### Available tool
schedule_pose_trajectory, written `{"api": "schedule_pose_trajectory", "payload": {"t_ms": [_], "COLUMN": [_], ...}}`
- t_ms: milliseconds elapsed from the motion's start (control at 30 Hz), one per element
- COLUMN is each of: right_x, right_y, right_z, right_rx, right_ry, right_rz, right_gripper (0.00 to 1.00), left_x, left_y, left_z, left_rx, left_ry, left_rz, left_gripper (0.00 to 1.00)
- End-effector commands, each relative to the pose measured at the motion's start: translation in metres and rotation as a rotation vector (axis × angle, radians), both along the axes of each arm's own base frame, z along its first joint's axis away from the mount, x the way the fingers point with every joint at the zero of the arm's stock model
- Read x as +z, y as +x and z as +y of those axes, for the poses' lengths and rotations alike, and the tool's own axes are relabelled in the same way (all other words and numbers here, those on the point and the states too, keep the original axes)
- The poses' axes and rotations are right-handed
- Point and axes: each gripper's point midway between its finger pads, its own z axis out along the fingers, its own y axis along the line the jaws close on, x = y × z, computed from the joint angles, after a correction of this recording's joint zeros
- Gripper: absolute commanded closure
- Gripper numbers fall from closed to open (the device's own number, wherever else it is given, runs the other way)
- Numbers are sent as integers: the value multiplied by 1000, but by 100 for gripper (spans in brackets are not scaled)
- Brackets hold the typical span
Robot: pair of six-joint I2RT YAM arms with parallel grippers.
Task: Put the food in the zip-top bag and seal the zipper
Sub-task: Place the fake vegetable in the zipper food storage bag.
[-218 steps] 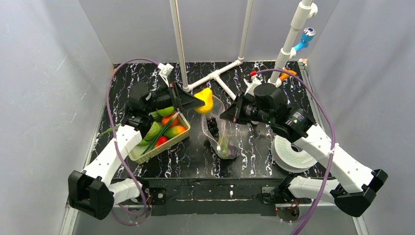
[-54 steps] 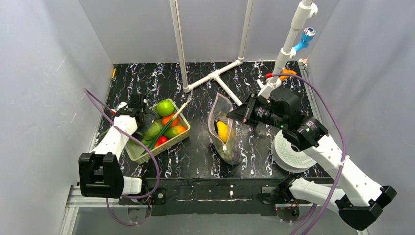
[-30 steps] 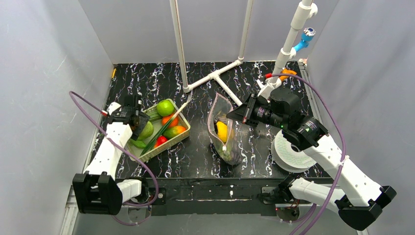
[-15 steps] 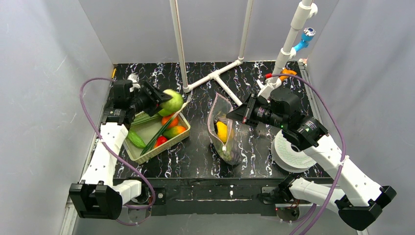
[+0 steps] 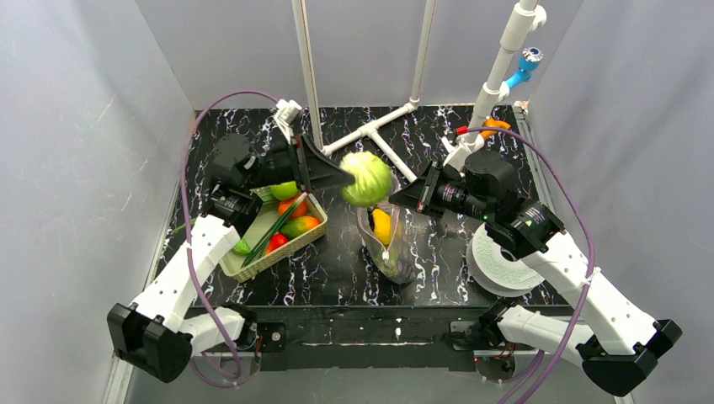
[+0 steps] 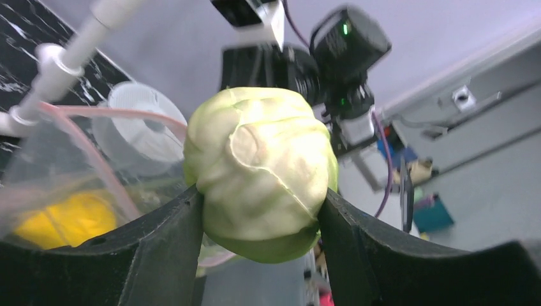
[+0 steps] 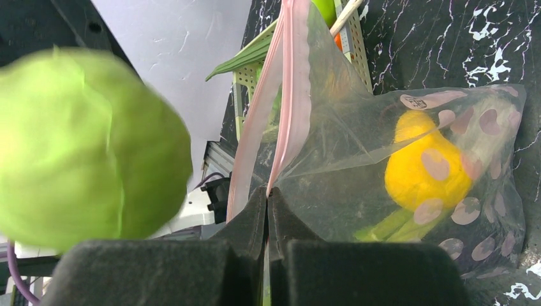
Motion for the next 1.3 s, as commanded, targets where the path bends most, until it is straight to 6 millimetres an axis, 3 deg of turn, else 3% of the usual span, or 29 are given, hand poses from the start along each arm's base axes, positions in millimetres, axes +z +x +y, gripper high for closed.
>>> {"api": "schedule_pose_trajectory", "payload": {"t_ms": [0,267,467,767,967,1100,1267], "right_x": [26,29,29,39,37,53,50], "right_y": [0,-1,-2,-2,-5,-10,-9], "right_z": [0,-6,-4,-5,3,4,4], "right_rx": [4,-13,-5,-9,39,62,62], "right_ry": [62,67,70,87,95,130,123], "right_rz": [-75,-87,-85,-103,-89,-131,-129], "right_gripper": [99,99,99,99,99,99,99], "left_x": [-7,-50,-78,-105,-76,-84,-77], "left_y": [-31,-28,-9,-19,-24,-17,-21], "left_z": [-15,-21,-21,-7,-29,-22,-20], "left_rx": [-58,-30,87,169,132,174,157], "left_ry": [98,182,308,607,589,664,662], "left_rz": [-168,-114,-2,-33,-62,-43,-61], "left_gripper": [43,44,50,47,19,24,22]}}
